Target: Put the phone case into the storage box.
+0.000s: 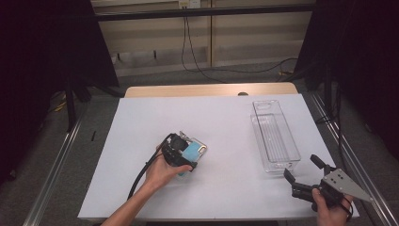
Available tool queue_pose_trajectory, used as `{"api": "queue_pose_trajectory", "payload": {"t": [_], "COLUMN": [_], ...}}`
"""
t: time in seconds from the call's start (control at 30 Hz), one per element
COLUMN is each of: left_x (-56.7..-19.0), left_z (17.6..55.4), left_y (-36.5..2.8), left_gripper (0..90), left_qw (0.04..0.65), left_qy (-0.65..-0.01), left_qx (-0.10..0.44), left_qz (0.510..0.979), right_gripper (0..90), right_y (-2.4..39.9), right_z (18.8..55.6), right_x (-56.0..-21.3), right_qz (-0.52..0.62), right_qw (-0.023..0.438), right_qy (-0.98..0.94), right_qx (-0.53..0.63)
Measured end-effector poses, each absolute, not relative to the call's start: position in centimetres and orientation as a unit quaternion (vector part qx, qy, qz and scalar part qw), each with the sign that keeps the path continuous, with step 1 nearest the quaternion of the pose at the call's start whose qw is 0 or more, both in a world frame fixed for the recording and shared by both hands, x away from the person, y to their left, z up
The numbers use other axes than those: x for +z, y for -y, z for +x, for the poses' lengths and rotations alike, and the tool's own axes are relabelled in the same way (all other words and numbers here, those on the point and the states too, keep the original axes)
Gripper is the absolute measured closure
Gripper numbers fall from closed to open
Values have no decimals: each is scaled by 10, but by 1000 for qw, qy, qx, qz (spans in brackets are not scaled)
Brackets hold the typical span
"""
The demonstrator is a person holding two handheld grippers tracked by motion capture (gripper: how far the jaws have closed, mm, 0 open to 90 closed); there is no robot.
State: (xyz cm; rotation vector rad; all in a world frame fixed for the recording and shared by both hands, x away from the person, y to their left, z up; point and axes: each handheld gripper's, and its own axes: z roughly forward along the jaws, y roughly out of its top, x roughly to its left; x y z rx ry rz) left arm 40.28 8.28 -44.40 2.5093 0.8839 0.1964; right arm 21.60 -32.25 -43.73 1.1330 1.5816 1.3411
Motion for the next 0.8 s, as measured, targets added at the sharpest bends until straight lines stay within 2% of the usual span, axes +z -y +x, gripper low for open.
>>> {"api": "queue_pose_trajectory", "payload": {"t": [0.3,0.8], "left_x": [-441,-439], "left_z": [404,403], "left_y": [-81,-81], "left_gripper": [149,168], "left_qw": [226,229], "left_qy": [-319,-321], "left_qx": [62,64], "left_qz": [918,917], "right_gripper": [0,0], "right_y": [322,324], "right_z": [216,217], "right_x": [-437,-438], "right_qz": [443,445], "right_qw": [379,377], "right_qy": [-620,-620], "right_qx": [526,525]}}
